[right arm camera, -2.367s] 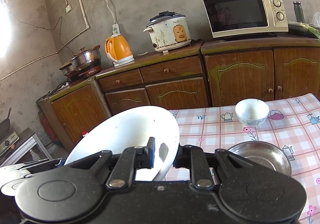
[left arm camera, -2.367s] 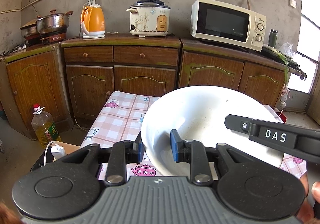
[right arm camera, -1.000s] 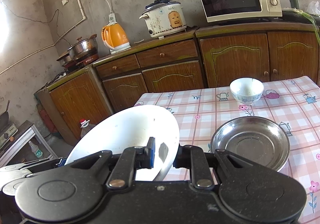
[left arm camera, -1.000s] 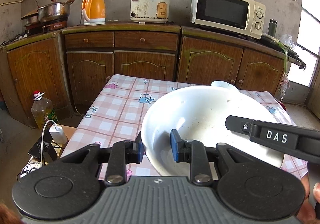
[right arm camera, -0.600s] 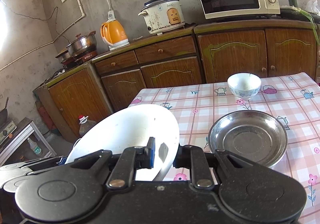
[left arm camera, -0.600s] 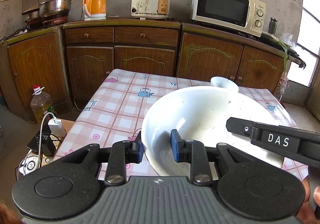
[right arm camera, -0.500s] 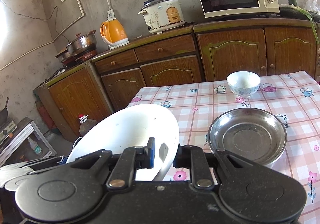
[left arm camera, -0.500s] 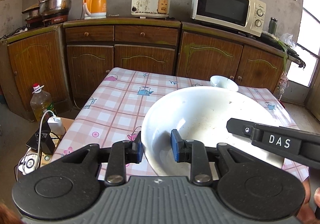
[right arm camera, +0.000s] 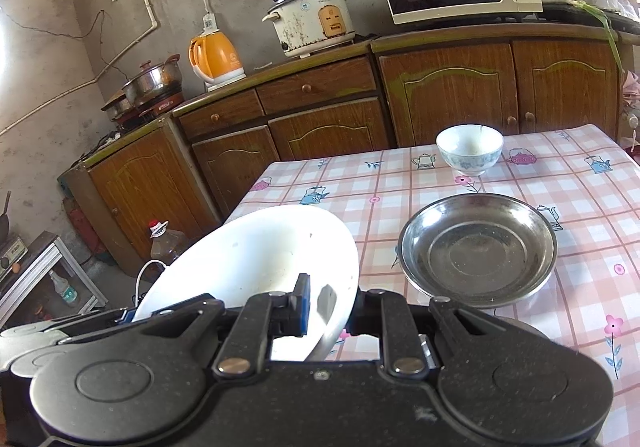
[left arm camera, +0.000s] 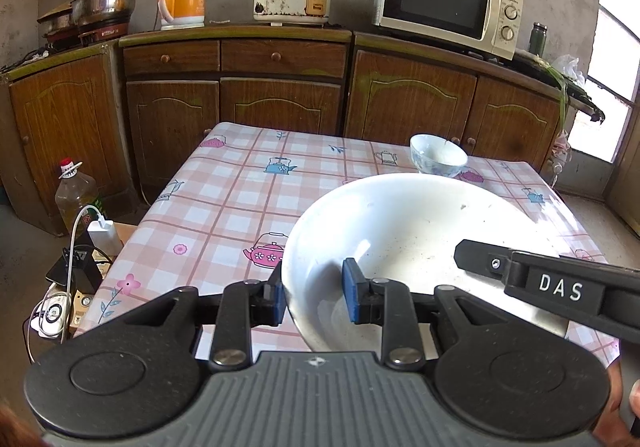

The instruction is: Organize plates and bowls

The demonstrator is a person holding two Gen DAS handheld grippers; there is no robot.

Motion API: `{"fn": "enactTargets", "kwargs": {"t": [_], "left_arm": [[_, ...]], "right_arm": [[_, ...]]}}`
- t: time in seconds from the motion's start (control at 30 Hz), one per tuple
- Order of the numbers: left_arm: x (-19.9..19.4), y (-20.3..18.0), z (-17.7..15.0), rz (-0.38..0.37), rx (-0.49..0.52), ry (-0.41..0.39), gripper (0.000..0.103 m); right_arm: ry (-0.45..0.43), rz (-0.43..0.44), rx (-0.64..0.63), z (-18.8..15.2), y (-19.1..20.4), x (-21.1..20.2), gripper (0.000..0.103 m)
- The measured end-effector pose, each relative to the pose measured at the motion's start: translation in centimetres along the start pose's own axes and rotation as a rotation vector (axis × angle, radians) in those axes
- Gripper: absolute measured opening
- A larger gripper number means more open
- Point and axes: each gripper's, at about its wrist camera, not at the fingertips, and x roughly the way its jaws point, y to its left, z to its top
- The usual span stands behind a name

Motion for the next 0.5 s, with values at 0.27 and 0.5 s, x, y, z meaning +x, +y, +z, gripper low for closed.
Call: {"fn": "enactTargets", "kwargs": {"t": [0.27, 0.5], "left_arm": [[0.0, -0.4, -0.8, -0.016, 0.004, 0.01, 0.028], [0.3, -1.0, -1.7, -0.033, 0.014, 0.029, 0.029]], "right_arm": [[0.008, -0.019, -0.005, -1.0, -0.5, -0.7, 0.022], [0.024, -0.04, -0.004, -2.1, -1.3, -1.2, 0.022]]}}
